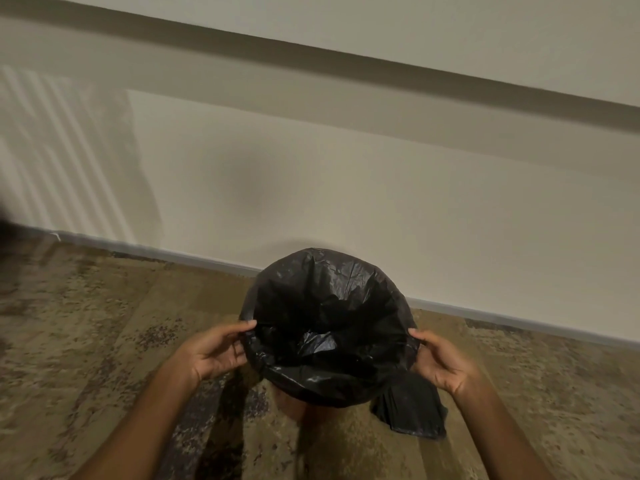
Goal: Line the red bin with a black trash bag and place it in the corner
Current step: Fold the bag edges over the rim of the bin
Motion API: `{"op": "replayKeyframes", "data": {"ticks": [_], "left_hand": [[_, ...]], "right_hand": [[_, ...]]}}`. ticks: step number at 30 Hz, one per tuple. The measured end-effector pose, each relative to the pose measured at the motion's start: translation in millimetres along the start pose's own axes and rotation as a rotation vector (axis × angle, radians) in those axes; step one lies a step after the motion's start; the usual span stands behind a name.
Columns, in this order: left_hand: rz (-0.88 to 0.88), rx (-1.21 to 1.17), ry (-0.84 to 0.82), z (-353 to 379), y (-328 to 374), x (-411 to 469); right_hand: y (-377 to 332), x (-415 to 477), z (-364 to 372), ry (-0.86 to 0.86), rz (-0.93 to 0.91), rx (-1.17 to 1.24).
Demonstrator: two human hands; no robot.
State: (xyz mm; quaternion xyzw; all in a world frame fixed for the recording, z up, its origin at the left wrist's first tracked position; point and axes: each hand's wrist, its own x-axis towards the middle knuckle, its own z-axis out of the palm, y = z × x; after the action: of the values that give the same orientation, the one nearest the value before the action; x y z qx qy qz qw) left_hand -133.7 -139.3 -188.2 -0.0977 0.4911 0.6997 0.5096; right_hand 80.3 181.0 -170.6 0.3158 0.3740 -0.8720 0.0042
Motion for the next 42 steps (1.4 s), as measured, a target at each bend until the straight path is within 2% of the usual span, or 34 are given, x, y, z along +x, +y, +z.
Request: {"op": "replayKeyframes", "data": {"ticks": [2, 5, 7, 10, 11, 12, 14, 17, 19, 23, 27, 30, 35, 37, 40, 42], "left_hand": [[0.035, 0.134, 0.025, -3.3, 5.0, -3.7], [0.094, 0.335, 0.156, -1.1, 22.8, -7.4], [0.261, 0.465, 0.324, 9.6, 37.5, 1.3], [0.618, 0.72, 0.593, 42.7, 61.6, 23.7], [0.654, 0.814, 0.633, 56.3, 67.7, 32.1], [0.637, 0.91, 0.653, 69.1, 72.3, 39.8], [0.48, 1.035, 0.662, 84.3, 76.7, 54.7], [0.273, 1.016, 0.648, 91.2, 73.5, 69.1], [0.227, 0.948, 0.642, 93.9, 70.2, 73.1], [0.232, 0.852, 0.663, 97.6, 70.0, 75.7], [0.22, 0.764, 0.536, 96.7, 70.1, 71.9], [0.209, 0.805, 0.57, 97.7, 70.1, 71.0], [0.204, 0.582, 0.438, 85.5, 78.8, 64.3], [0.234, 0.629, 0.43, 79.9, 80.2, 52.6], [0.359, 0.756, 0.509, 63.7, 65.7, 32.0], [0.41, 0.742, 0.523, 54.5, 39.9, 10.1]], "right_hand": [[-5.9, -5.8, -0.4, 0.075, 0.004, -0.123], [-26.2, -8.0, 4.4, 0.258, -0.116, -0.251], [-46.3, 2.5, 17.3, 0.392, -0.227, -0.455], [-70.5, 32.4, 52.3, 0.492, -0.358, -0.776], [-75.5, 44.6, 63.5, 0.508, -0.38, -0.891], [-79.4, 57.2, 72.7, 0.519, -0.388, -0.994], [-82.9, 78.7, 81.9, 0.534, -0.317, -1.122], [-79.1, 97.0, 80.1, 0.536, -0.141, -1.22], [-73.3, 103.7, 78.1, 0.542, -0.1, -1.248], [-69.9, 114.0, 77.0, 0.618, -0.132, -1.215], [-65.6, 124.1, 71.3, 0.665, -0.194, -1.156], [-65.5, 123.9, 68.8, 0.626, -0.181, -1.104], [-73.7, 95.8, 59.7, 0.561, -0.145, -1.026], [-74.3, 80.1, 53.2, 0.577, -0.233, -1.022], [-62.6, 43.6, 45.4, 0.679, -0.466, -1.049], [-41.7, 8.2, 47.3, 0.649, -0.478, -1.006]]}}
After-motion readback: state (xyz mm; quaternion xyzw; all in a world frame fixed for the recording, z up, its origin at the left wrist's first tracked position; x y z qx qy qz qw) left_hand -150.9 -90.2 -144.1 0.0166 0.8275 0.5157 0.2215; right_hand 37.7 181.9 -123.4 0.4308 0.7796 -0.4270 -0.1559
